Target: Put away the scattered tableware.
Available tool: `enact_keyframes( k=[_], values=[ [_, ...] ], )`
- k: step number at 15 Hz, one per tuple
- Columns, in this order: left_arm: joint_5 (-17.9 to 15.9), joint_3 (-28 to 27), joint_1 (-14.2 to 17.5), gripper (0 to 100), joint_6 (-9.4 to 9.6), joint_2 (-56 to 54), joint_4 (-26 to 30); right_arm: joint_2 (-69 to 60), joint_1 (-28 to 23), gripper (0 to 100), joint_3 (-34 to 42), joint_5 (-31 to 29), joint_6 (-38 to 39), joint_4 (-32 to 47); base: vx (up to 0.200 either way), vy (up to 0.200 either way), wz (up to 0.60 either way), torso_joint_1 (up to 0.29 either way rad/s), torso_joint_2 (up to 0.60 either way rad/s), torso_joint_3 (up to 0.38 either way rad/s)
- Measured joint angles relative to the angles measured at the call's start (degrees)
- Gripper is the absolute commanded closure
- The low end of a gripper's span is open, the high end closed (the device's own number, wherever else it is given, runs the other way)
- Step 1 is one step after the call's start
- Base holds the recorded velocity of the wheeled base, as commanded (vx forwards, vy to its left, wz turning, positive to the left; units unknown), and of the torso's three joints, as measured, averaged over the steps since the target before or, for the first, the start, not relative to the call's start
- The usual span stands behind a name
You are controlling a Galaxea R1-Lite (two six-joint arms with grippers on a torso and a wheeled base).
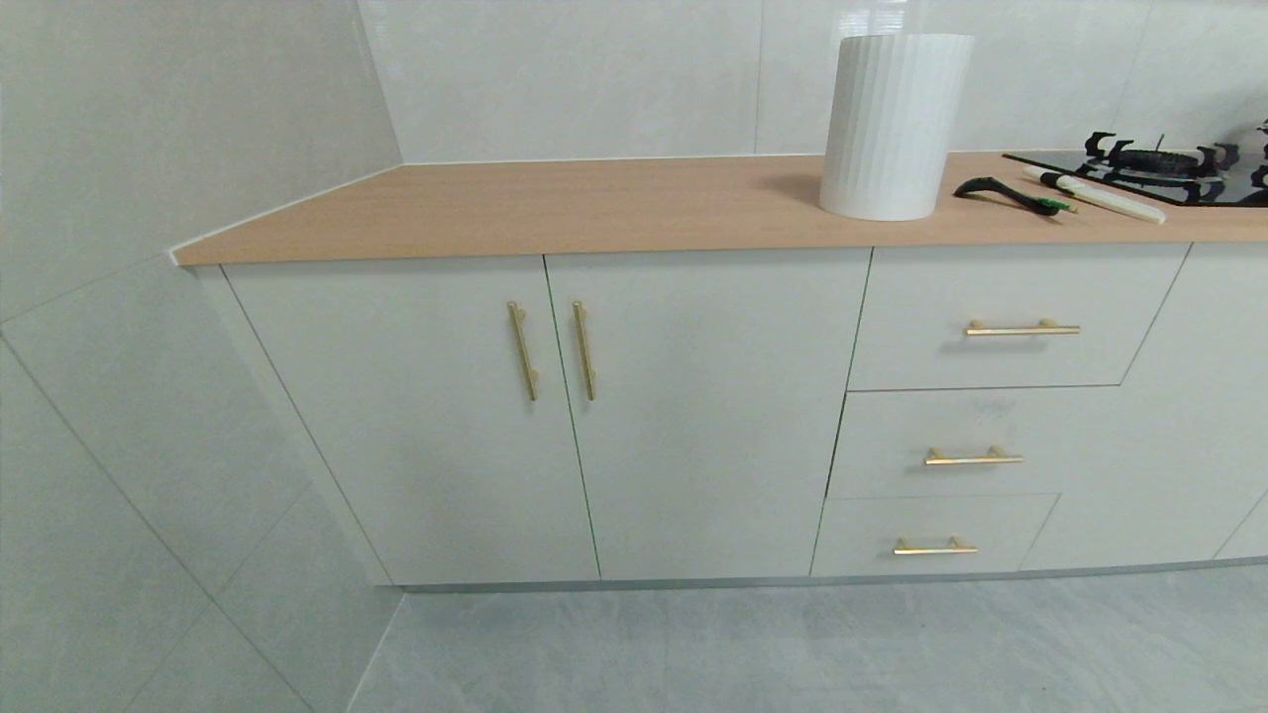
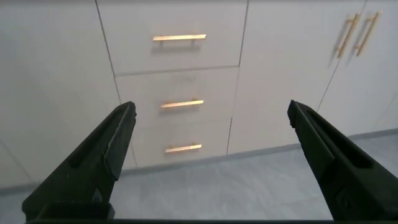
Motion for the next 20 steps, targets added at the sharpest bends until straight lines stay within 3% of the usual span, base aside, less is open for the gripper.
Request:
enact_keyframes(
  k=[3, 5, 7, 8, 9, 11, 12, 13, 15, 18, 20],
  values=[
    [0.2, 4.4, 2.6, 0, 1.62, -3.9, -0.4, -4.1, -2.4, 0, 3.2, -0.7, 1.3, -0.2, 0.000, 0.000, 0.00, 0.000, 0.00, 0.000],
    [-1.1, 6.4, 2.9, 0, 4.38, -4.8, -0.7, -5.9, -3.4, 0, 9.2, -0.6, 1.0, -3.4, 0.000, 0.000, 0.00, 0.000, 0.00, 0.000],
    [-5.1, 7.8, 3.0, 0, 5.73, -5.2, -2.8, -6.7, -3.8, 0, 15.2, 1.9, 0.5, -9.0, 0.000, 0.000, 0.00, 0.000, 0.00, 0.000],
    [-6.8, 8.7, 3.0, 0, 6.38, -5.3, -4.2, -6.9, -3.9, 0, 16.8, 4.2, 0.3, -8.2, 0.000, 0.000, 0.00, 0.000, 0.00, 0.000],
    [-7.5, 9.3, 3.0, 0, 7.55, -5.3, -5.3, -7.1, -3.9, 0, 17.7, 6.2, 0.1, -6.7, 0.000, 0.000, 0.00, 0.000, 0.00, 0.000],
    [-7.9, 10.7, 3.0, 0, 12.45, -5.4, -7.5, -7.2, -3.9, 0, 18.0, 7.6, -0.7, -6.6, 0.000, 0.000, 0.00, 0.000, 0.00, 0.000],
    [-7.9, 11.9, 3.0, 0, 12.86, -5.4, -9.7, -7.3, -3.9, 0, 18.1, 7.7, -1.0, -6.6, 0.000, 0.000, 0.00, 0.000, 0.00, 0.000],
    [-8.0, 12.5, 3.0, 0, 12.28, -5.4, -9.4, -7.3, -3.9, 0, 18.2, 7.7, -1.7, -6.6, 0.000, 0.000, 0.00, 0.000, 0.00, 0.000],
    [-8.0, 12.9, 2.9, 0, 8.07, -5.2, -9.3, -7.3, -3.9, 0, 18.2, 8.4, -2.7, -6.5, 0.000, 0.000, 0.00, 0.000, 0.00, 0.000],
    [-8.0, 13.1, 2.9, 0, 7.11, -5.3, -9.4, -7.3, -3.9, 0, 18.2, 10.4, -1.0, -6.3, 0.000, 0.000, 0.00, 0.000, 0.00, 0.000],
    [-7.9, 13.1, 2.9, 0, 7.24, -5.3, -9.4, -7.3, -3.9, 0, 18.2, 16.8, -1.2, -6.1, 0.000, 0.000, 0.00, 0.000, 0.00, 0.000]
  ],
)
